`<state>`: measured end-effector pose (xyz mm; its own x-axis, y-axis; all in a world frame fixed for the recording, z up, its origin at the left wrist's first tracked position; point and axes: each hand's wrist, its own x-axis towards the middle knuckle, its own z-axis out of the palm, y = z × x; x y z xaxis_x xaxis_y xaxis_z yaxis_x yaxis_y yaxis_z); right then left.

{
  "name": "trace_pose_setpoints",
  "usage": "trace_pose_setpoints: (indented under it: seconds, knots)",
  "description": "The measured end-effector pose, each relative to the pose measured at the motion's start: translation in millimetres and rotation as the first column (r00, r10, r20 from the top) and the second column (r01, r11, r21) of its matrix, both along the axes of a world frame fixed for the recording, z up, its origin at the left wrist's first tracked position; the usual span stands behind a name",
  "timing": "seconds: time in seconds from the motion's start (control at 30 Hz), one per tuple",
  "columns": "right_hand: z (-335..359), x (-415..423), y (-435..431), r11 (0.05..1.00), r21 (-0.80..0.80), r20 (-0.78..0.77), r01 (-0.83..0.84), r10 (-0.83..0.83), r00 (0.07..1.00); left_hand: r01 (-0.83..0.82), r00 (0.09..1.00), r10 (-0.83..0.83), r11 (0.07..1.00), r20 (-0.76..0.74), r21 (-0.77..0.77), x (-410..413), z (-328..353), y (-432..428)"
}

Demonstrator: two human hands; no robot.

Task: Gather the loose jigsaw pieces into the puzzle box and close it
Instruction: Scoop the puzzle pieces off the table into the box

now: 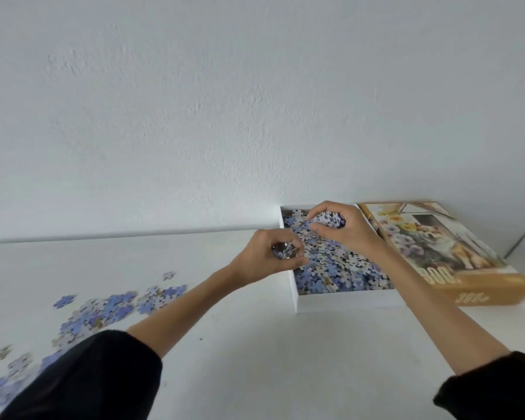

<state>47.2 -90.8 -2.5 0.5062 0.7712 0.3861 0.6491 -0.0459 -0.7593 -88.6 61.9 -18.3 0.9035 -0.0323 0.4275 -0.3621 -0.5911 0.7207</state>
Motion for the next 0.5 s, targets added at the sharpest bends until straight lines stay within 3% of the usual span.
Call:
trace_pose_setpoints:
  seconds: [0.17,0.27,0.33,0.5]
  knots:
    - [-19.2,50.3,-7.7,0.991,-0.057,0.083,0.120,-0.115,0.990,0.027,1.000,-0.027,0.999,0.002,0.041,59.4,-11.6,-25.9]
    - [-40.9,76.4,-9.7,0.943,-0.224,0.204,0.248,-0.204,0.957,-0.009,1.000,0.016,0.969,-0.025,0.249,85.8,-25.2,-35.0]
    - [-50.7,86.8,-14.9,0.940,-0.229,0.213,0.254,-0.206,0.955,-0.078,0.995,0.093,0.911,-0.019,0.404,92.9,-35.1,-37.8]
    - [-66.0,94.1,-26.5,0.965,-0.184,0.204,0.185,-0.147,0.968,-0.164,0.967,0.242,0.820,-0.074,0.548,79.0,-46.0,-52.3]
